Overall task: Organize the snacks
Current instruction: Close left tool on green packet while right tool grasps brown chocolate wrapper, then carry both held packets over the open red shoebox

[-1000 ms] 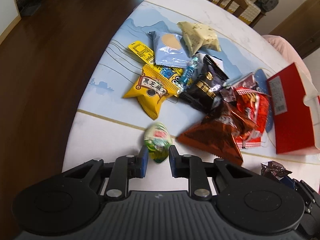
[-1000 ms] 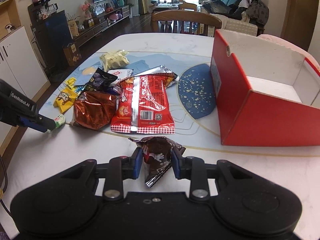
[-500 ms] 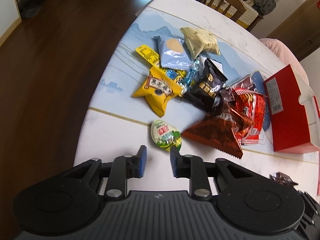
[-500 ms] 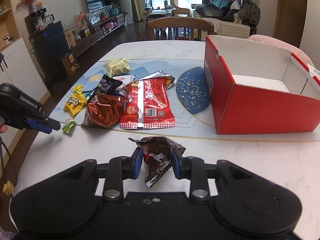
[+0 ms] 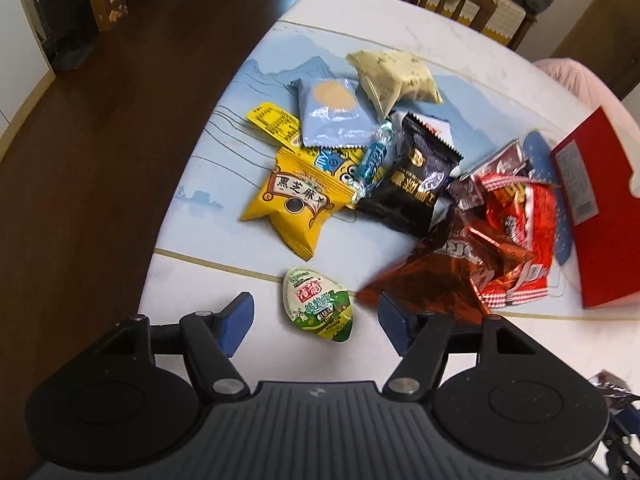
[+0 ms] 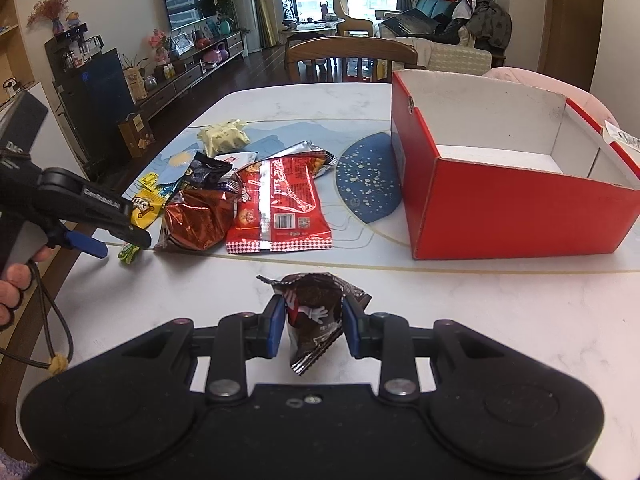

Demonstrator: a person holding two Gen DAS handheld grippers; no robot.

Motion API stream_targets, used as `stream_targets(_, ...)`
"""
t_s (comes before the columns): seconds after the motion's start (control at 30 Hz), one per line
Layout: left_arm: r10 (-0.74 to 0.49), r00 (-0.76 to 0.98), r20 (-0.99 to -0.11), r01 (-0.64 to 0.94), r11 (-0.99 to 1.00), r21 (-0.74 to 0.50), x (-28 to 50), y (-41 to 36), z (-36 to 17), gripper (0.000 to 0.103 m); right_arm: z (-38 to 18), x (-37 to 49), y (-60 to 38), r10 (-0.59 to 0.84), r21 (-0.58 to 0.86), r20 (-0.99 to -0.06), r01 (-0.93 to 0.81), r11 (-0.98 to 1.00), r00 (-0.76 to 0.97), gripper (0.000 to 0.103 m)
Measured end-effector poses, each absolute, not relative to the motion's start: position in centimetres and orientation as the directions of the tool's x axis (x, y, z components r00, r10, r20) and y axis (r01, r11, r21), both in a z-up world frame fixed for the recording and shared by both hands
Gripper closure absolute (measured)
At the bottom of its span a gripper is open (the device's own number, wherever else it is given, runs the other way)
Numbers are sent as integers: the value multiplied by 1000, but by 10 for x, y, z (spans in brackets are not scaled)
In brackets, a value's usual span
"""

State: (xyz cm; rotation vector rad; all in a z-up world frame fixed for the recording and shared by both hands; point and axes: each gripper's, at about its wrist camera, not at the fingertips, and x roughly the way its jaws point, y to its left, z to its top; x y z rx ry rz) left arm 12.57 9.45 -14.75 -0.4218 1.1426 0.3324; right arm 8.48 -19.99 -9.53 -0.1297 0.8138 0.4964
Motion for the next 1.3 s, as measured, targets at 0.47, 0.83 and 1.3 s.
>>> stream_targets(0.47, 43, 367, -929, -473, 869, -147, 129, 98, -153, 67, -95, 82, -204, 372, 70, -724, -474, 878, 582, 73)
stream_targets(0.83, 2, 391, -920, -454, 870, -191, 109, 102, -148, 69, -84, 68, -203, 351, 42, -709, -460, 887, 612, 73)
stream_targets(1.3, -58, 539, -840, -273, 932, -239, 81, 58, -61, 69, -28, 69, -224, 372, 15, -622, -464, 886, 690, 73)
